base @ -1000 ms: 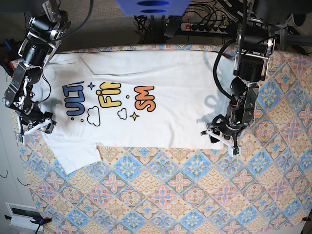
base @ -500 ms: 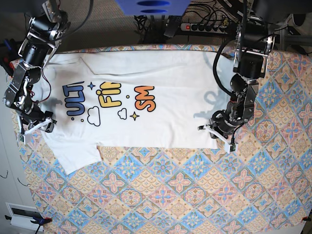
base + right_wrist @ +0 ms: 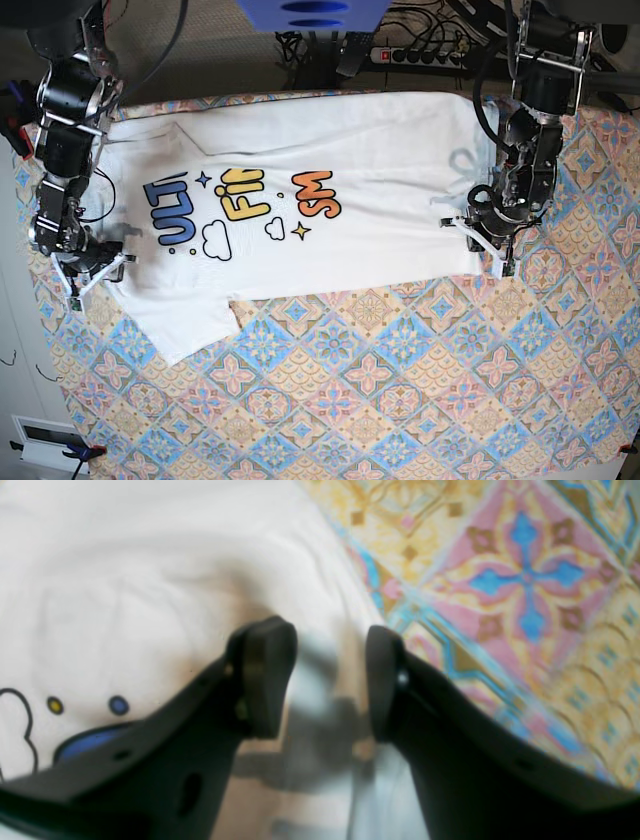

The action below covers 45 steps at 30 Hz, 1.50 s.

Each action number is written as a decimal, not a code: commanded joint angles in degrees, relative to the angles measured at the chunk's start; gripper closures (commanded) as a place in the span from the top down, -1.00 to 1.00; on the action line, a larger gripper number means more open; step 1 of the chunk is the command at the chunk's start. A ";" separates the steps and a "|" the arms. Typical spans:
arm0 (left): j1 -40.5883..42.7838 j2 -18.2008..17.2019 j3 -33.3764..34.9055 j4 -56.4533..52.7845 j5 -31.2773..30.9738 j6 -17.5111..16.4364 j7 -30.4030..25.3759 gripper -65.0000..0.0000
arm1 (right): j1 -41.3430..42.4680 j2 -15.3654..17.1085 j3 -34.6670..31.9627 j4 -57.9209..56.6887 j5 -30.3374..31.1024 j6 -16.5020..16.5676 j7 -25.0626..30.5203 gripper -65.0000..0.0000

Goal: Fold the T-shirt properly
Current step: 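Grasp the shirt's side edge with both grippers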

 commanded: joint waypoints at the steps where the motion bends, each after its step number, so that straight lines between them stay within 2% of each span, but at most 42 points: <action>1: -1.16 -1.21 -0.35 1.36 -0.01 -0.25 -1.17 -1.00 | 2.56 1.62 -1.31 -0.90 0.38 0.28 2.42 -0.21; 3: -0.28 -2.09 -0.53 1.45 -0.10 -0.25 -1.26 -1.00 | 4.05 2.24 -3.42 -4.06 0.38 0.28 4.53 -0.21; 7: 0.25 -2.18 -5.10 1.45 -0.10 -0.34 -1.26 -1.00 | 6.52 2.94 -6.32 -8.19 0.38 0.28 8.31 -0.21; 13: 0.25 -2.18 -5.98 1.45 0.16 -0.43 -1.08 -1.00 | 10.21 3.03 -10.63 -14.08 0.38 0.28 13.15 -0.21; 19: 0.25 -2.18 -5.98 1.45 0.07 -0.51 -1.08 -1.00 | 10.30 3.03 -12.39 -14.35 0.38 0.28 13.94 -0.20; 25: 0.25 -2.09 -6.07 1.45 0.07 -0.51 -1.08 -1.00 | 10.30 2.94 -12.30 -14.43 0.38 0.20 13.94 0.01; 36: 0.16 -2.01 -5.98 1.45 0.07 -0.51 -1.17 -1.00 | 10.12 2.85 -12.30 -15.66 0.38 0.20 14.11 0.02; 40: 0.16 -2.01 -5.98 1.45 -0.01 -0.51 -1.17 -1.00 | 10.12 2.85 -12.30 -20.68 0.38 0.20 18.42 0.02; 45: 0.07 -2.01 -6.07 1.45 -0.01 -0.51 -1.17 -1.00 | 10.03 2.76 -12.39 -22.52 0.29 0.20 20.09 0.01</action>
